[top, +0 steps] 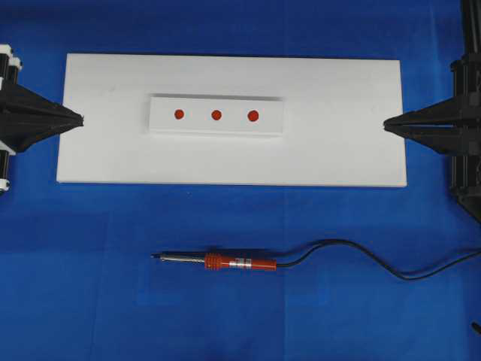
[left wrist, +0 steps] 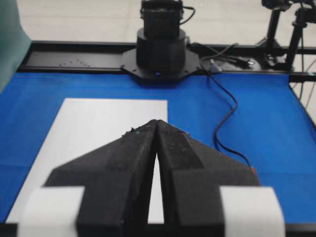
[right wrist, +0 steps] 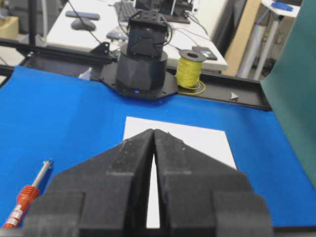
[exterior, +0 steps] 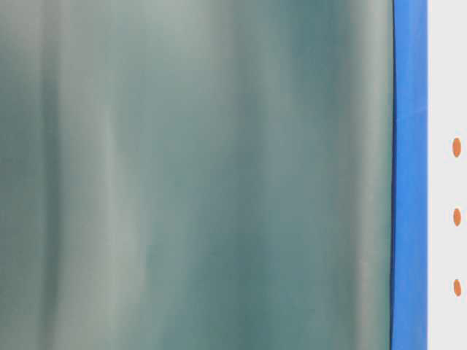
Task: Touch the tip of the soldering iron to the mark.
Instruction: 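Move the right gripper down toward the red-handled soldering iron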
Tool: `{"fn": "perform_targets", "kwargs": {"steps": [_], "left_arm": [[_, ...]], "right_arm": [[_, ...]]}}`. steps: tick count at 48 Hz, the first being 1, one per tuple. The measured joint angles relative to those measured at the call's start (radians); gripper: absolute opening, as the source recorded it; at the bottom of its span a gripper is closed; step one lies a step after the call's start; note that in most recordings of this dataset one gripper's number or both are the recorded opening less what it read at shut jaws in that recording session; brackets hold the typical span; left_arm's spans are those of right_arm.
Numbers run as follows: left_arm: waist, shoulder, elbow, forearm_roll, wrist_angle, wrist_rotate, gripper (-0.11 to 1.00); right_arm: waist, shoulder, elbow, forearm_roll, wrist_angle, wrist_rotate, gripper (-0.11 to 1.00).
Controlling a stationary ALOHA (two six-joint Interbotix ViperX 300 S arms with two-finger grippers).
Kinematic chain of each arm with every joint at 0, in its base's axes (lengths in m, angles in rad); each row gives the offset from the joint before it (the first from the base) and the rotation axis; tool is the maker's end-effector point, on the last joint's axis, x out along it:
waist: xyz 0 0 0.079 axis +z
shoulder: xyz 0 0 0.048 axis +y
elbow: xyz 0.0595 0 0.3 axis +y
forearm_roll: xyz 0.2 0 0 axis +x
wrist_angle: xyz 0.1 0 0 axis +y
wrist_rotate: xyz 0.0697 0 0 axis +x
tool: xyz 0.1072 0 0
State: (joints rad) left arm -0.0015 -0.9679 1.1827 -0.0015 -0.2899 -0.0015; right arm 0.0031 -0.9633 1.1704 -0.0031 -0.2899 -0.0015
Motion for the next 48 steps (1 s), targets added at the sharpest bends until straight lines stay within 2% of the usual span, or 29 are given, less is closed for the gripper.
{"fn": "perform_targets", "kwargs": {"steps": [6,16,24,29,32,35,45,48], "left_arm": [[-0.002,0.000,0.002,0.000,0.002,-0.008,0.00],[-0.002,0.000,0.002,0.000,0.002,-0.008,0.00],[-0.002,0.002,0.002,0.000,0.002,-0.008,0.00],[-0.002,0.003,0.002,0.000,0.002,-0.008,0.00],[-0.002,0.003,0.002,0.000,0.002,-0.008,0.00],[-0.002,0.005,0.003,0.000,0.002,-0.008,0.00],[-0.002,0.005,0.005,0.000,0.002,-0.011,0.00],[-0.002,0.005,0.006,0.002,0.002,-0.011,0.00]], "right_arm": [[0.000,0.012,-0.005,0.000,0.023,0.003,-0.06],[0.035,0.038,-0.046,0.000,0.094,0.008,-0.06],[0.074,0.089,-0.081,0.002,0.103,0.009,-0.06],[0.100,0.153,-0.112,0.003,0.104,0.009,-0.01],[0.117,0.201,-0.138,0.006,0.106,0.015,0.08],[0.130,0.256,-0.170,0.012,0.117,0.031,0.22],[0.163,0.440,-0.278,0.018,0.170,0.103,0.83],[0.169,0.505,-0.318,0.020,0.190,0.137,0.90]]}}
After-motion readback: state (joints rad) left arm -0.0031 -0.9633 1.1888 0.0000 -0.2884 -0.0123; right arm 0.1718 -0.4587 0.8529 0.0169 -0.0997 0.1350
